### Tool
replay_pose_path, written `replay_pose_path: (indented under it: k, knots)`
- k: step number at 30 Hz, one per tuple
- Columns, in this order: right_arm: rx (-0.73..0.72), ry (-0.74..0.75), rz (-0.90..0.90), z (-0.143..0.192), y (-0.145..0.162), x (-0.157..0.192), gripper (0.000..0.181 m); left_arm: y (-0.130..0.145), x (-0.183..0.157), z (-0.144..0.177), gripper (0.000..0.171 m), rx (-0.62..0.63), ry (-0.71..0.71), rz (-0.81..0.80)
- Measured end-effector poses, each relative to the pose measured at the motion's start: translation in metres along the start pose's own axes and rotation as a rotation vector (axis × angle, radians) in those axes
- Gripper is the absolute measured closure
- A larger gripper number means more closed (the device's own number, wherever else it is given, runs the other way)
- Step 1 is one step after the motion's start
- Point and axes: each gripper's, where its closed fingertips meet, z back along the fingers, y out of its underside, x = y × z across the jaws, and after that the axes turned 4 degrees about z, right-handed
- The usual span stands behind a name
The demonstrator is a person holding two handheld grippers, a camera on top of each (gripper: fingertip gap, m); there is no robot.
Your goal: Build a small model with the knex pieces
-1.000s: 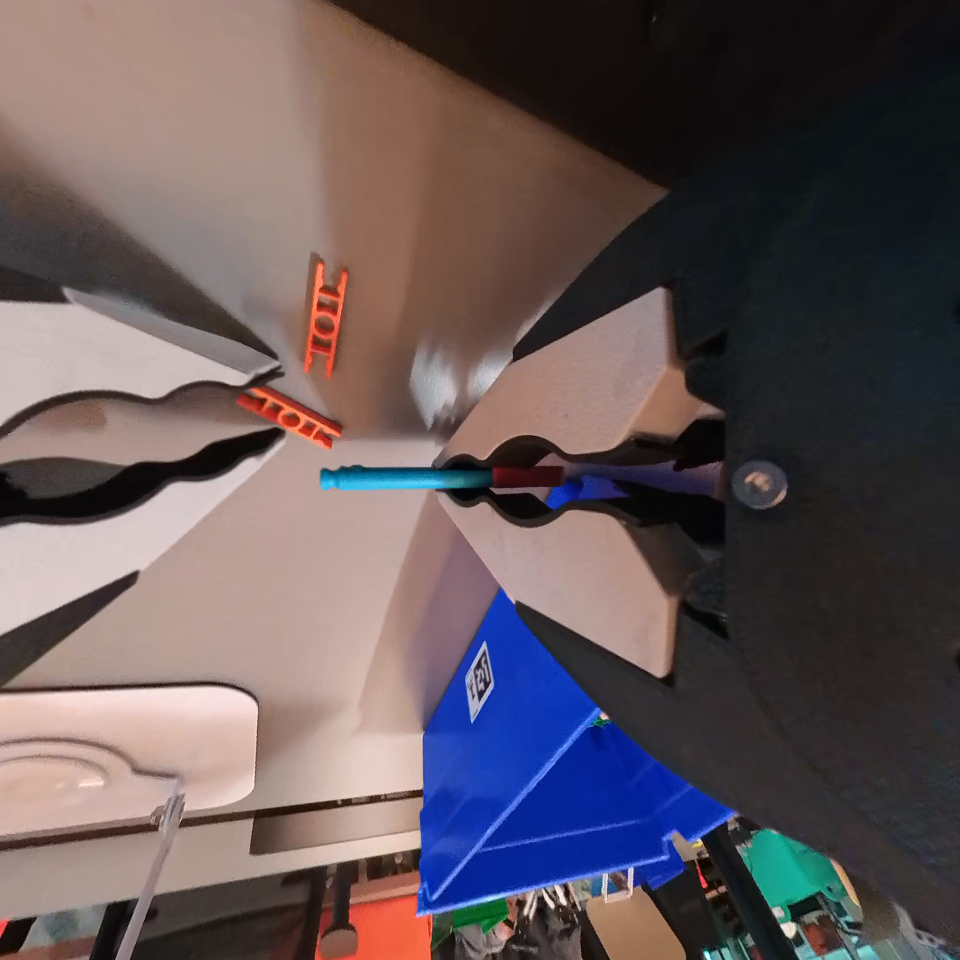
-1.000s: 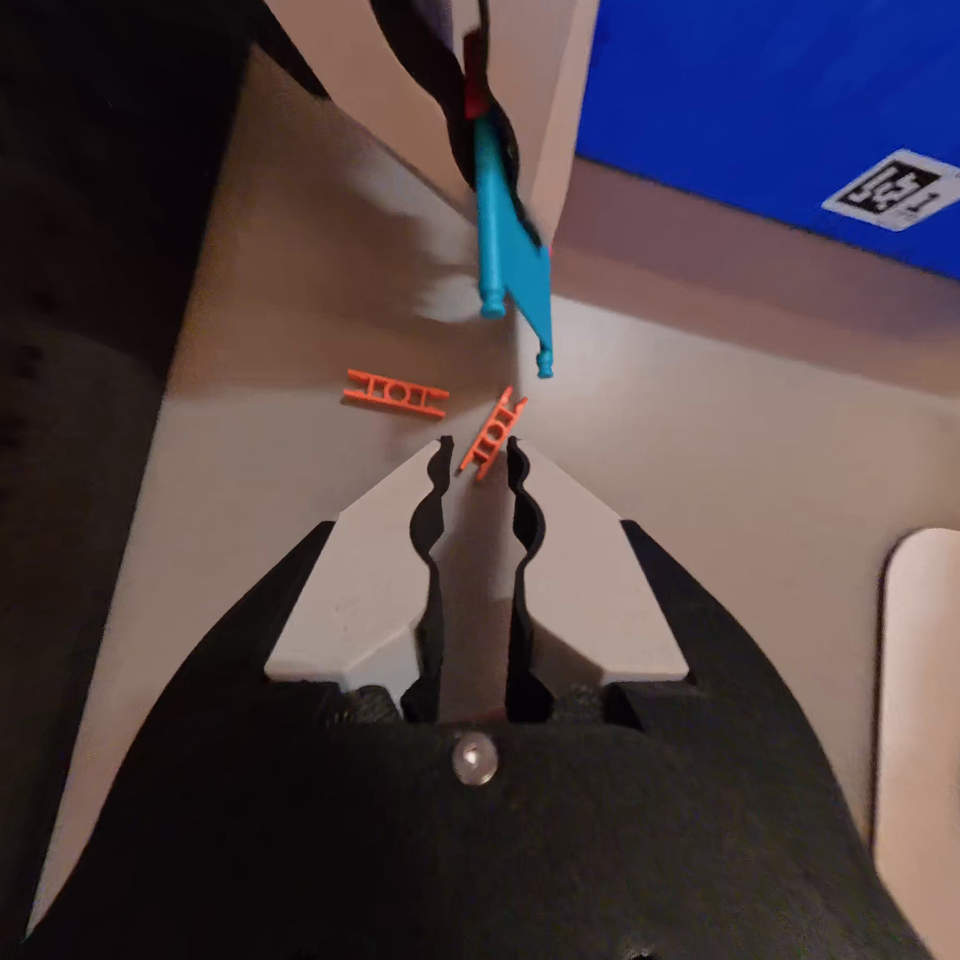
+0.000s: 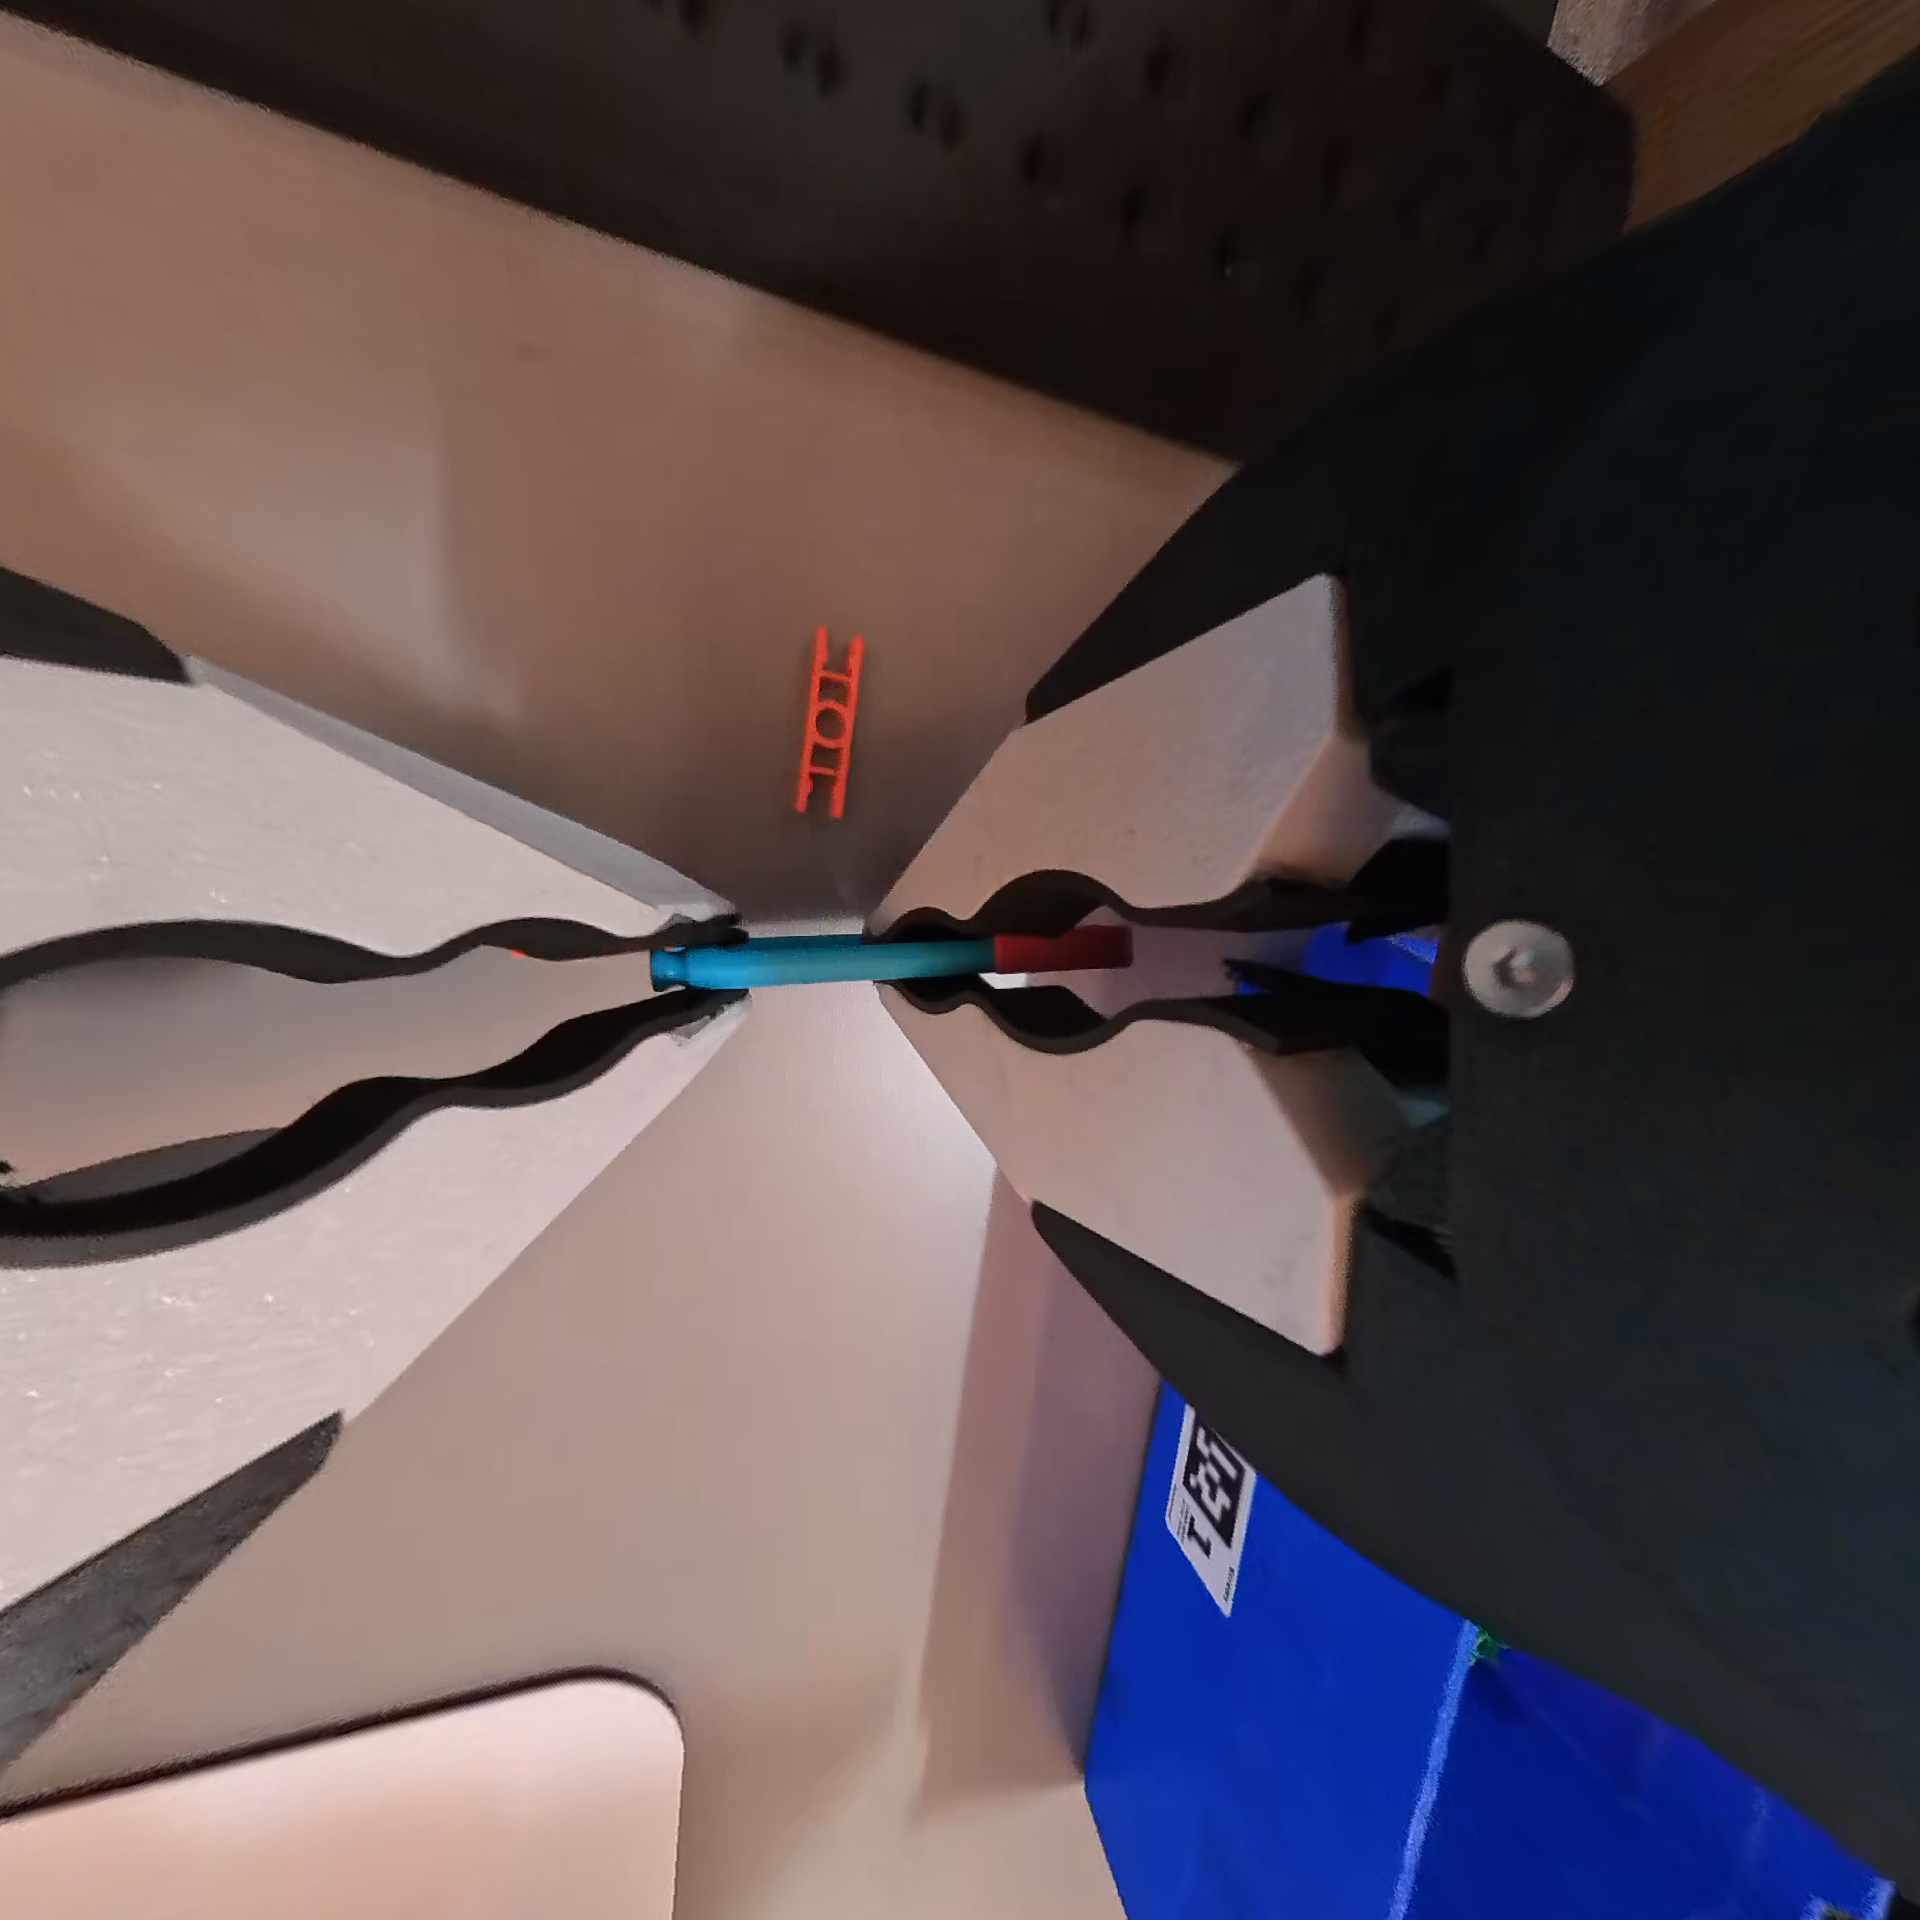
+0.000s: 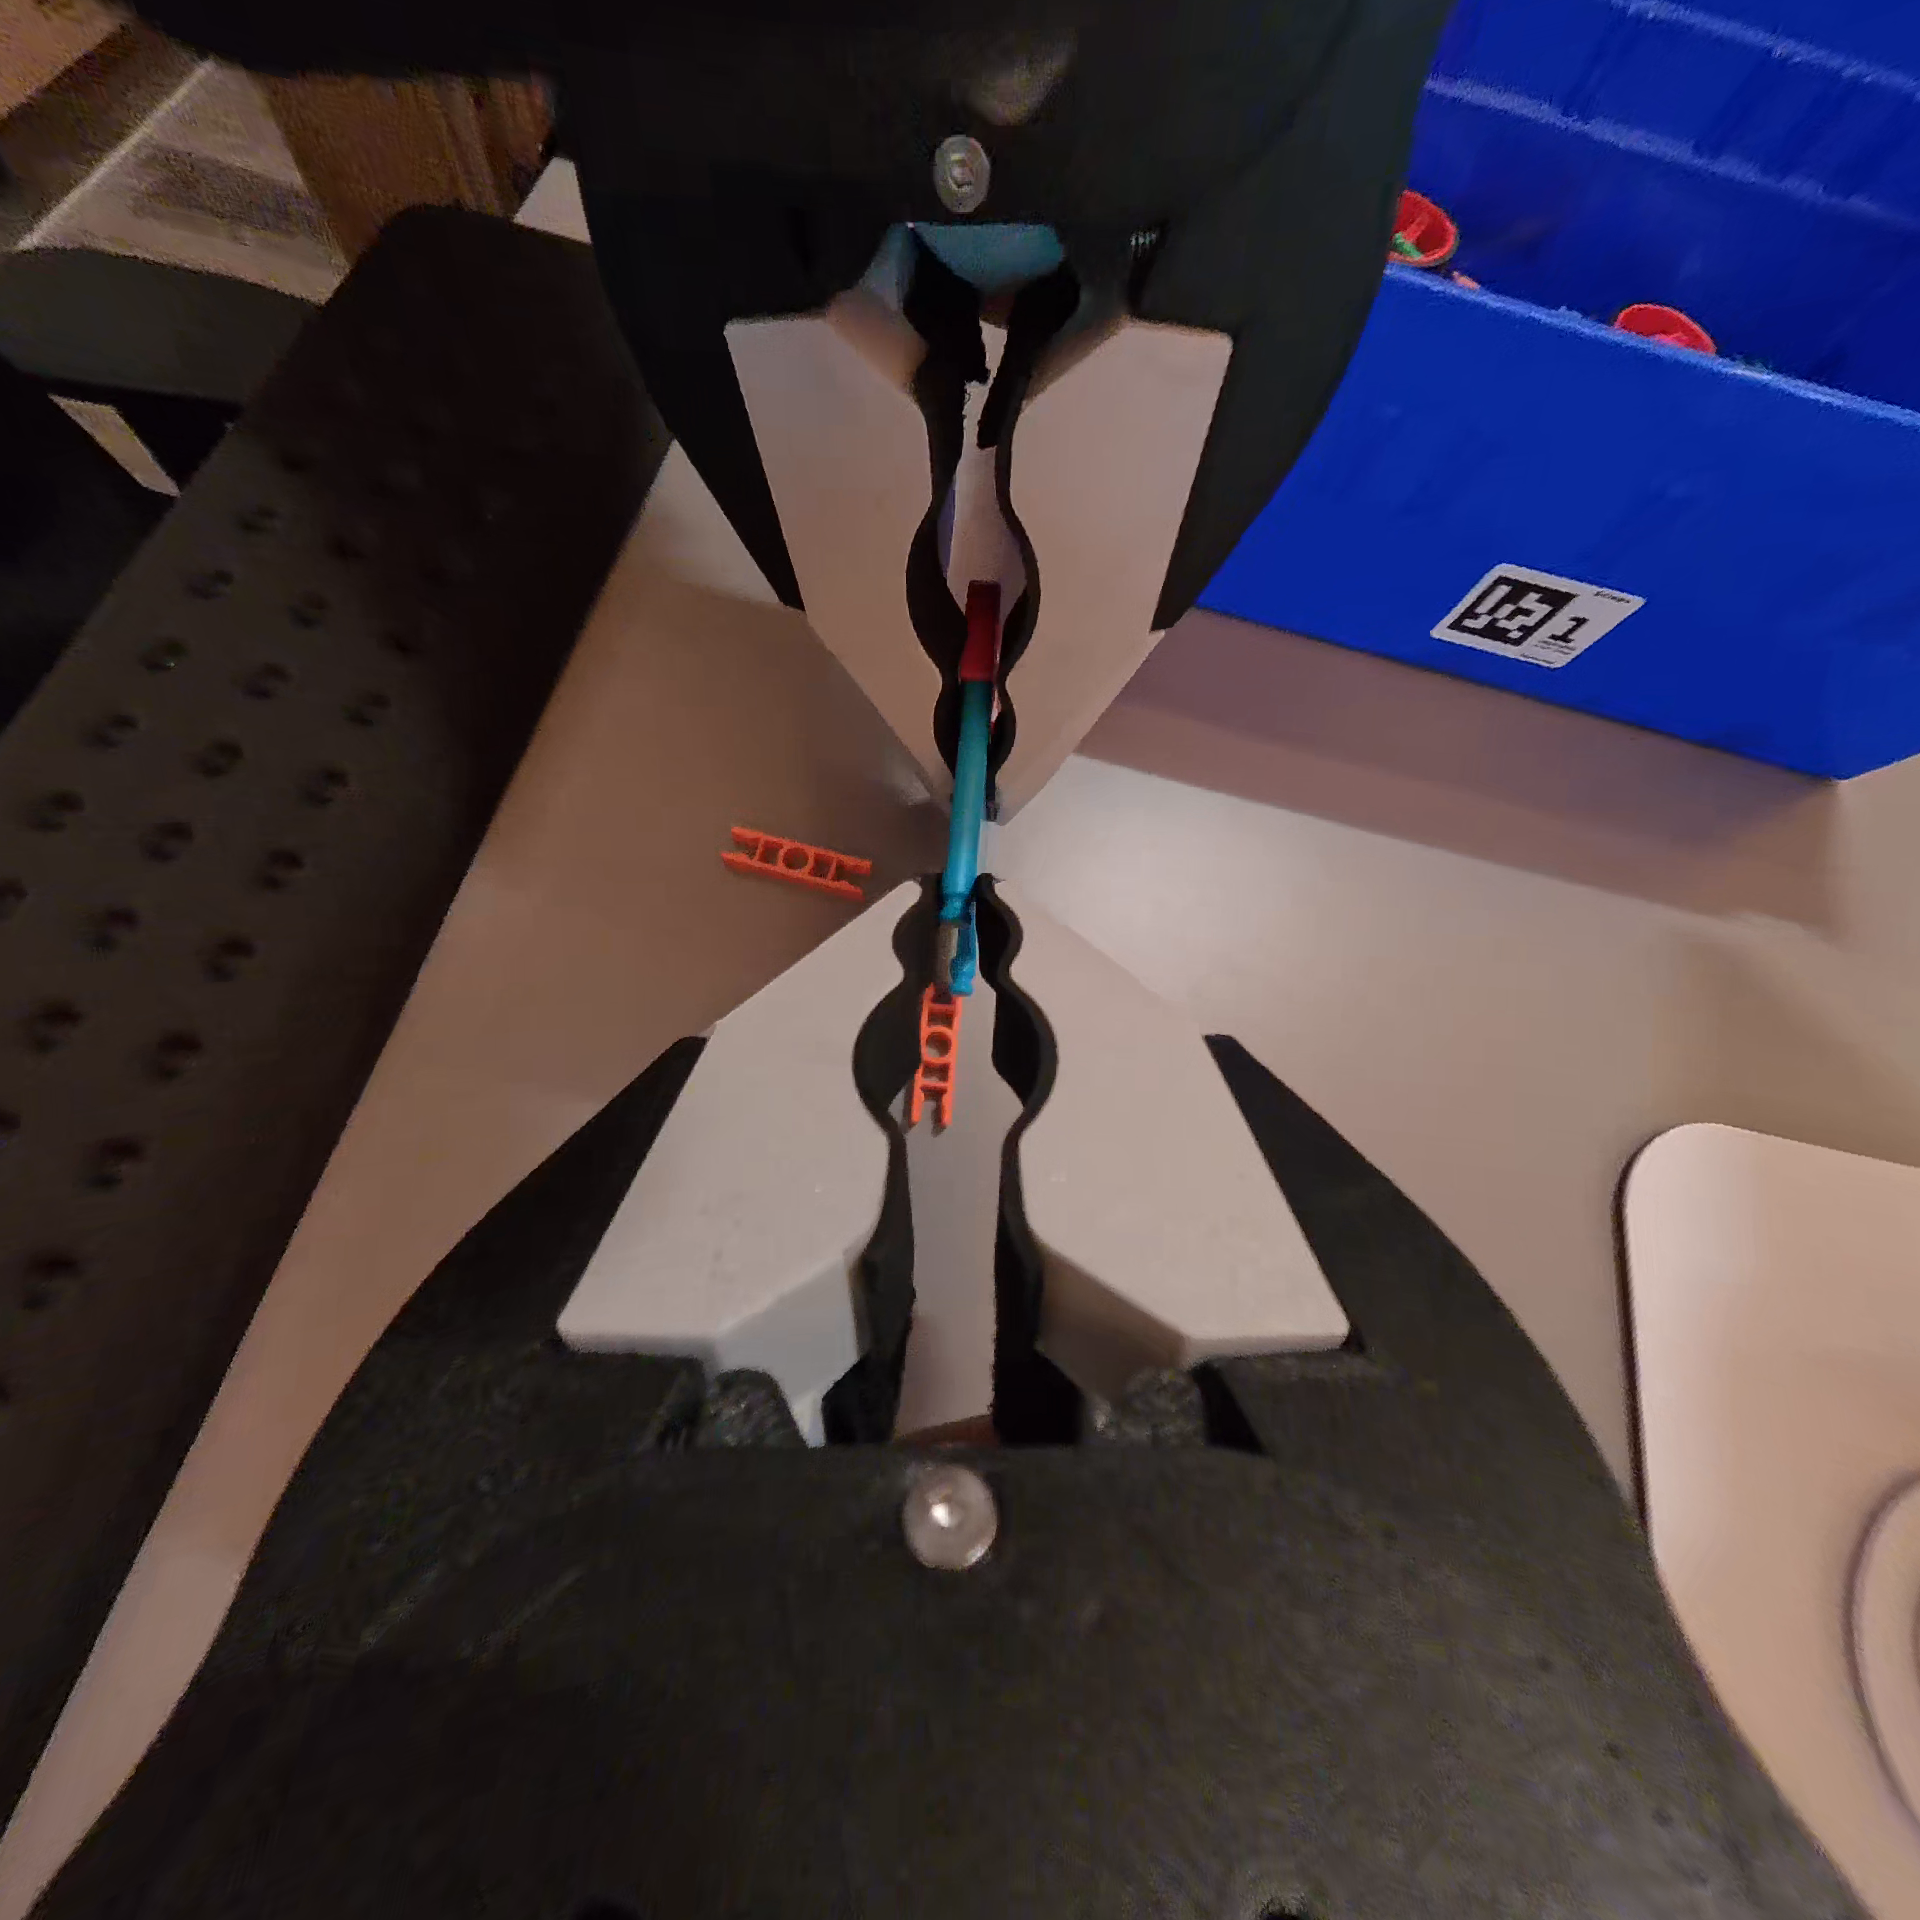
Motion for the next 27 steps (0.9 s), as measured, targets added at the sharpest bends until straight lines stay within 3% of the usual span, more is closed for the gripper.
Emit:
replay_pose_path:
  k: [9, 27]
  knots:
    - [0.013, -0.043, -0.032, -0.004, 0.004, 0.004, 0.178, 0.002, -0.007, -0.005, 0.171, 0.022, 0.069, 0.018]
    - [0.016, -0.041, -0.005, -0.003, 0.007, 0.01, 0.179, -0.002, -0.013, -0.01, 0.171, 0.045, 0.043, 0.046]
